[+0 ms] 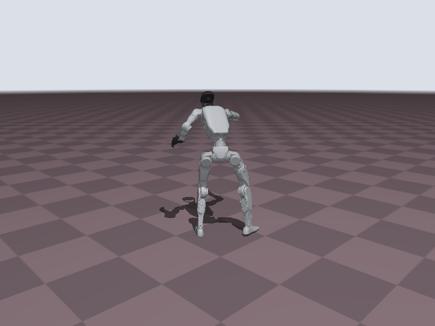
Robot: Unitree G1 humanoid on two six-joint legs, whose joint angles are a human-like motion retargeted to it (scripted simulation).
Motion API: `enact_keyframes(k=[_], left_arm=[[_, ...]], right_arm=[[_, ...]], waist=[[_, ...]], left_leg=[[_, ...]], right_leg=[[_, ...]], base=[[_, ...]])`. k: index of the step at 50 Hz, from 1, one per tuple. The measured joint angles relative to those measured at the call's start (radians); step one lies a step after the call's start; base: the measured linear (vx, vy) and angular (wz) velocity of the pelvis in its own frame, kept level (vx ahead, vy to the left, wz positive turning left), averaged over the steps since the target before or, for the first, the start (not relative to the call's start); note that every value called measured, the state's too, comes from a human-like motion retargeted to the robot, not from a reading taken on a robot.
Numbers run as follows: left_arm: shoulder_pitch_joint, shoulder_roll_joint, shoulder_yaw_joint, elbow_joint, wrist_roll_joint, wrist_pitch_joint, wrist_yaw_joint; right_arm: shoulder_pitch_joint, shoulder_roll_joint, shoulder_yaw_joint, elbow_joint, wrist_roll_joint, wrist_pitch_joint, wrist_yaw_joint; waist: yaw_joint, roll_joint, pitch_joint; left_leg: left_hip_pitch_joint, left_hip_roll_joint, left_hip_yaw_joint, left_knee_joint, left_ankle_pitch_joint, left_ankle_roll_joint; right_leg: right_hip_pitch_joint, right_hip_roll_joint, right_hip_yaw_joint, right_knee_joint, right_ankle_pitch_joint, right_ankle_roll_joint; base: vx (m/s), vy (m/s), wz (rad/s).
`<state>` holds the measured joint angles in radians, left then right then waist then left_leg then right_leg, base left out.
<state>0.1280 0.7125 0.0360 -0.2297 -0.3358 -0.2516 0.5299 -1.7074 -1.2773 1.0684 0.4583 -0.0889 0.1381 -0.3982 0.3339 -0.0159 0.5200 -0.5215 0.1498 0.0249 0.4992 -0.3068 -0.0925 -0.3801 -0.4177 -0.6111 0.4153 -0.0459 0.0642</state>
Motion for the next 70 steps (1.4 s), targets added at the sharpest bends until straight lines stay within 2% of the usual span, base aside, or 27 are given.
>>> enact_keyframes(k=[3,6,10,13,15,18,20,22,23,25,26,28,30,33,35,37,43,50,54,58,60,63,67,70], left_arm=[[-0.047,-0.006,0.018,-0.005,0.018,-0.014,0.006],[-0.111,-0.03,-0.03,-0.026,0.019,-0.028,0.009],[-0.167,-0.083,-0.152,-0.065,0.039,-0.05,0.022],[-0.158,-0.112,-0.214,-0.09,0.105,-0.058,0.034],[-0.135,-0.124,-0.231,-0.107,0.166,-0.054,0.047],[-0.098,-0.132,-0.224,-0.137,0.254,-0.036,0.067],[-0.095,-0.133,-0.217,-0.157,0.299,-0.023,0.076],[-0.125,-0.136,-0.197,-0.186,0.349,-0.008,0.089],[-0.147,-0.14,-0.191,-0.202,0.371,-0.002,0.094],[-0.2,-0.153,-0.186,-0.239,0.409,0.01,0.101],[-0.237,-0.159,-0.186,-0.257,0.42,0.015,0.098],[-0.327,-0.17,-0.187,-0.292,0.431,0.02,0.089],[-0.454,-0.182,-0.205,-0.321,0.426,0.028,0.066],[-0.75,-0.21,-0.289,-0.316,0.406,0.064,0.002],[-0.959,-0.228,-0.353,-0.301,0.404,0.086,-0.043],[-1.157,-0.246,-0.408,-0.281,0.404,0.109,-0.09],[-1.579,-0.294,-0.483,-0.197,0.373,0.187,-0.217],[-1.757,-0.331,-0.456,-0.093,0.244,0.227,-0.351],[-1.841,-0.278,-0.43,0.003,0.309,0.304,-0.361],[-1.918,-0.154,-0.424,0.149,0.418,0.377,-0.342],[-1.946,-0.083,-0.428,0.225,0.442,0.384,-0.342],[-1.979,0.013,-0.439,0.312,0.473,0.377,-0.351],[-1.997,0.096,-0.436,0.333,0.52,0.398,-0.386],[-1.982,0.115,-0.408,0.267,0.51,0.417,-0.433]], right_arm=[[0.288,0.044,-0.134,-0.211,-0.119,-0.038,0.046],[0.459,0.099,-0.195,-0.353,-0.21,-0.066,0.059],[0.531,0.116,-0.188,-0.503,-0.235,-0.103,0.042],[0.493,0.09,-0.134,-0.596,-0.232,-0.135,0.037],[0.45,0.073,-0.094,-0.653,-0.237,-0.151,0.035],[0.369,0.055,-0.039,-0.736,-0.267,-0.167,0.022],[0.315,0.044,-0.012,-0.784,-0.307,-0.174,0.007],[0.232,0.039,0.023,-0.825,-0.363,-0.164,-0.02],[0.189,0.036,0.047,-0.836,-0.39,-0.154,-0.035],[0.114,0.031,0.097,-0.84,-0.435,-0.133,-0.063],[0.091,0.028,0.113,-0.833,-0.447,-0.123,-0.07],[0.056,0.026,0.13,-0.812,-0.459,-0.108,-0.076],[0.034,0.031,0.137,-0.778,-0.451,-0.094,-0.068],[0.02,0.068,0.13,-0.697,-0.405,-0.083,-0.034],[0.04,0.112,0.101,-0.652,-0.372,-0.085,-0.015],[0.093,0.173,0.043,-0.631,-0.346,-0.098,0.0],[0.386,0.389,-0.183,-0.696,-0.29,-0.172,0.119],[0.661,0.575,-0.298,-0.84,-0.239,-0.273,0.345],[0.663,0.634,-0.305,-0.933,-0.226,-0.301,0.334],[0.643,0.679,-0.369,-0.994,-0.205,-0.302,0.289],[0.63,0.689,-0.406,-1.003,-0.191,-0.3,0.302],[0.599,0.692,-0.428,-1.006,-0.179,-0.302,0.323],[0.559,0.709,-0.423,-1.011,-0.17,-0.295,0.342],[0.546,0.735,-0.422,-1.011,-0.156,-0.284,0.39]], waist=[[0.065,0.022,0.0],[0.143,0.062,0.0],[0.237,0.139,0.0],[0.274,0.189,0.0],[0.28,0.207,0.0],[0.267,0.208,0.0],[0.253,0.194,0.0],[0.254,0.196,0.0],[0.253,0.189,0.0],[0.24,0.15,0.0],[0.229,0.125,0.0],[0.212,0.086,0.0],[0.191,0.054,0.0],[0.136,0.018,0.0],[0.095,0.0,0.0],[0.049,-0.011,0.0],[-0.094,-0.016,0.0],[-0.28,-0.019,-0.007],[-0.423,-0.037,-0.027],[-0.552,-0.048,-0.082],[-0.591,-0.048,-0.11],[-0.609,-0.043,-0.137],[-0.59,-0.032,-0.151],[-0.57,-0.025,-0.157]], left_leg=[[0.016,-0.01,-0.097,-0.096,0.017,0.002],[0.038,-0.008,-0.191,-0.188,0.041,0.009],[0.077,0.011,-0.299,-0.297,0.075,0.007],[0.103,0.027,-0.366,-0.351,0.096,0.007],[0.113,0.035,-0.406,-0.373,0.108,0.013],[0.117,0.043,-0.452,-0.381,0.115,0.029],[0.114,0.039,-0.471,-0.371,0.112,0.04],[0.107,0.108,-0.487,-0.344,0.084,0.02],[0.104,0.119,-0.483,-0.331,0.075,0.017],[0.1,0.075,-0.45,-0.308,0.07,0.037],[0.102,0.047,-0.431,-0.298,0.068,0.045],[0.107,0.026,-0.396,-0.276,0.055,0.048],[0.109,0.019,-0.365,-0.25,0.036,0.043],[0.099,0.007,-0.34,-0.212,0.008,0.037],[0.101,0.005,-0.321,-0.197,-0.005,0.035],[0.11,0.012,-0.305,-0.192,-0.012,0.036],[0.183,0.088,-0.238,-0.205,-0.019,0.047],[0.331,0.216,-0.098,-0.216,-0.012,0.047],[0.406,0.265,0.015,-0.183,0.001,0.061],[0.426,0.291,0.202,-0.106,0.01,0.074],[0.422,0.291,0.284,-0.057,0.017,0.081],[0.406,0.268,0.317,0.027,0.043,0.097],[0.36,0.181,0.197,0.141,0.052,0.103],[0.321,0.089,0.099,0.191,-0.002,0.084]], right_leg=[[0.036,0.014,-0.042,0.012,-0.003,-0.019],[0.068,0.036,-0.05,0.025,-0.004,-0.045],[0.096,0.071,0.017,0.064,0.011,-0.07],[0.084,0.105,0.169,0.117,0.066,-0.067],[0.063,0.146,0.326,0.145,0.126,-0.033],[0.054,0.241,0.608,0.136,0.212,0.097],[0.064,0.274,0.752,0.112,0.231,0.196],[0.077,0.319,0.746,0.065,0.227,0.198],[0.077,0.304,0.727,0.036,0.218,0.198],[0.069,0.18,0.663,-0.045,0.188,0.198],[0.066,0.105,0.587,-0.082,0.157,0.175],[0.065,-0.004,0.394,-0.152,0.085,0.121],[0.074,-0.069,0.171,-0.22,0.007,0.095],[0.097,-0.096,-0.129,-0.31,-0.08,0.128],[0.102,-0.092,-0.255,-0.344,-0.111,0.156],[0.101,-0.084,-0.309,-0.351,-0.112,0.166],[0.078,-0.068,-0.286,-0.277,-0.039,0.124],[0.035,-0.009,-0.193,-0.133,-0.053,0.109],[0.032,0.04,-0.124,-0.084,-0.107,0.105],[0.027,0.078,-0.075,-0.081,-0.15,0.101],[0.026,0.093,-0.051,-0.096,-0.159,0.099],[0.036,0.117,-0.003,-0.13,-0.157,0.088],[0.062,0.147,0.071,-0.18,-0.14,0.063],[0.086,0.158,0.114,-0.212,-0.129,0.052]], base=[[0.1,-0.01,1.57],[0.1,-0.04,1.57],[0.1,-0.07,1.46],[0.1,-0.08,1.25],[0.09,-0.09,1.04],[0.07,-0.09,0.74],[0.05,-0.16,0.36],[0.04,-0.35,-0.26],[0.01,-0.2,-0.41],[-0.02,0.02,-0.35],[-0.02,0.02,-0.3],[-0.02,-0.15,-0.47],[-0.04,-0.26,-0.54],[-0.05,-0.29,-0.31],[-0.06,-0.3,-0.34],[-0.05,-0.31,-0.41],[0.0,-0.33,-0.72],[0.11,-0.35,-1.09],[0.17,-0.3,-0.99],[0.18,-0.24,-0.83],[0.18,-0.19,-0.78],[0.19,-0.15,-0.83],[0.2,-0.1,-0.82],[0.21,-0.05,-0.54]])
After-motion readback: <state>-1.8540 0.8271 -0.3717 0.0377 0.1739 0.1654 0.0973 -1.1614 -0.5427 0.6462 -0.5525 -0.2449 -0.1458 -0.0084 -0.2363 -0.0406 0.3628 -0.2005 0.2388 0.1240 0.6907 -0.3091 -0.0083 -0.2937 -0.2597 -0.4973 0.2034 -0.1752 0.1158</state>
